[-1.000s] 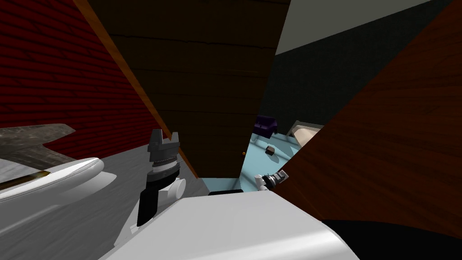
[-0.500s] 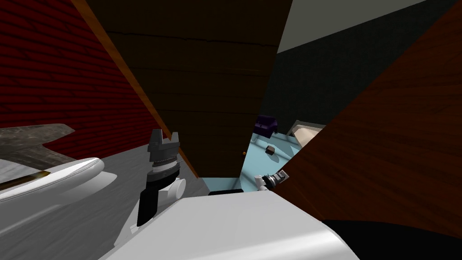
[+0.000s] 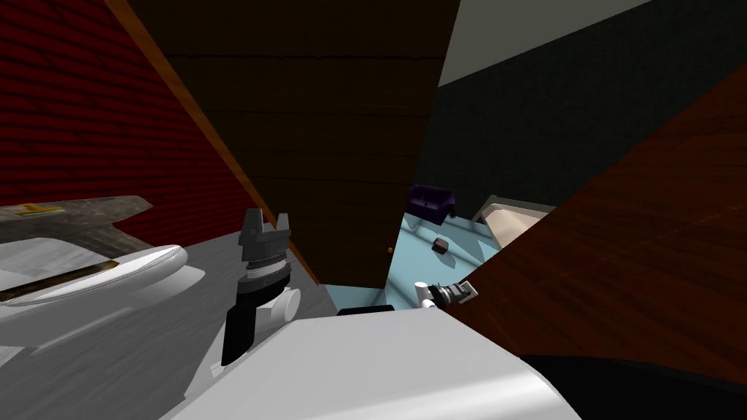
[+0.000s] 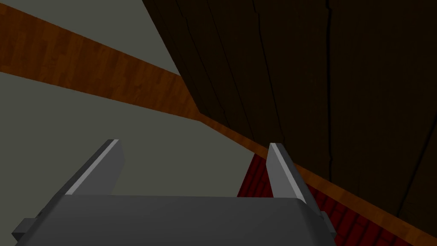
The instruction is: Push the door open
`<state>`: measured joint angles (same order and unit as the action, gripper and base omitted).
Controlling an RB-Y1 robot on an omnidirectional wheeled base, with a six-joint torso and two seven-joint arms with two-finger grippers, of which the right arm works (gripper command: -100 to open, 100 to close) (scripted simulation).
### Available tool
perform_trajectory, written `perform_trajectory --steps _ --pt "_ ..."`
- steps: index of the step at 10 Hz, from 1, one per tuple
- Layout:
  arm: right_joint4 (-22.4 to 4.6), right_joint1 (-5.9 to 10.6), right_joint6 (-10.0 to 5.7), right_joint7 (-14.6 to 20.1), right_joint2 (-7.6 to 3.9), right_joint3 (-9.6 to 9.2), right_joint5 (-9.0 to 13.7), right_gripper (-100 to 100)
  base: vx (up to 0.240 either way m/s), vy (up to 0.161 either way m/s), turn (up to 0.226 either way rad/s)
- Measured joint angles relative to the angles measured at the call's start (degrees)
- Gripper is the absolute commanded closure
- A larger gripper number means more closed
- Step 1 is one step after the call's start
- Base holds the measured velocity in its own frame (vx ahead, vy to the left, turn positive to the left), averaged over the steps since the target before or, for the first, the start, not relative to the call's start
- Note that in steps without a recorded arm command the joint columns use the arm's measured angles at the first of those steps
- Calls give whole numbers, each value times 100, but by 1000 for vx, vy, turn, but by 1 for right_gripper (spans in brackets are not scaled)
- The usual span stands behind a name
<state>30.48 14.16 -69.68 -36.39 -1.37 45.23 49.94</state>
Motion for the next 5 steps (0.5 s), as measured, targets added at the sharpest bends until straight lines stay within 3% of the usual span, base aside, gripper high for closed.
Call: perform_trajectory --steps 2,3,4,5 --pt "-330 121 -191 82 -149 91 90 100 23 -133 142" --pt "-426 166 -314 76 -160 211 212 100 1 -147 84" --pt "-408 178 -363 30 -148 275 278 100 5 -73 -10" --pt "-208 134 -325 -62 -85 293 296 100 23 -165 155"
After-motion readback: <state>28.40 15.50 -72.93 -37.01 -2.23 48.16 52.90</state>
